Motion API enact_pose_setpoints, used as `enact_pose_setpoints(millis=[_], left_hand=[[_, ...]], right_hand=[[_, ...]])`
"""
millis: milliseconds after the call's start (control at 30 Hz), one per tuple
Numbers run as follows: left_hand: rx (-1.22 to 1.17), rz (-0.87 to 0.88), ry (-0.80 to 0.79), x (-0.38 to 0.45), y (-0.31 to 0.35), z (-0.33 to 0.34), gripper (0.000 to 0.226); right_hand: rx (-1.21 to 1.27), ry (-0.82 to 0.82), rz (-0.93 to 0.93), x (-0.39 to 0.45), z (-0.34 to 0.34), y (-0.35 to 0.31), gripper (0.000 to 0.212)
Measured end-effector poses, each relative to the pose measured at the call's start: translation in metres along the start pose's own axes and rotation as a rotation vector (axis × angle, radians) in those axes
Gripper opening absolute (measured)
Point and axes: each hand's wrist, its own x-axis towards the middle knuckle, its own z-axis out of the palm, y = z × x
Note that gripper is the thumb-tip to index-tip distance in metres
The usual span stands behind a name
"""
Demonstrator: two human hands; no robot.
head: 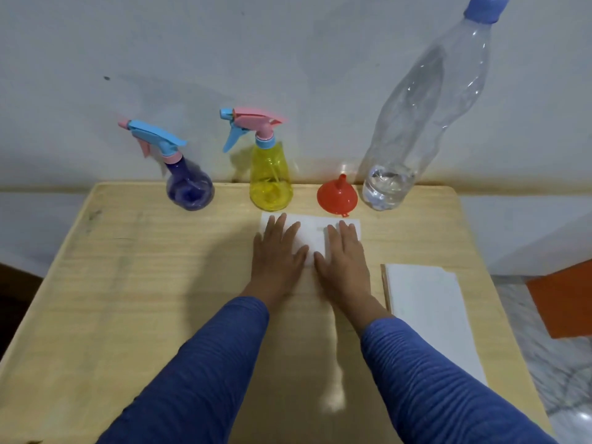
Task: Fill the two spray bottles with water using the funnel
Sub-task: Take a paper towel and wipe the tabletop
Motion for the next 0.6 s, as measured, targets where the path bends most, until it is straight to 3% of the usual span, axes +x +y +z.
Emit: enact_pose_setpoints(millis=[133, 600], left_hand=[[0.084, -0.046, -0.082, 0.003, 0.001, 0.005, 0.062], [0.105, -0.055, -0.052, 0.005, -0.001, 0.001, 0.055]], right_hand=[[-0.051, -0.074, 0.035, 0.010, 0.005, 0.004, 0.064], [-0.155, -0.118, 0.056, 0.016, 0.022, -0.020, 0.059]])
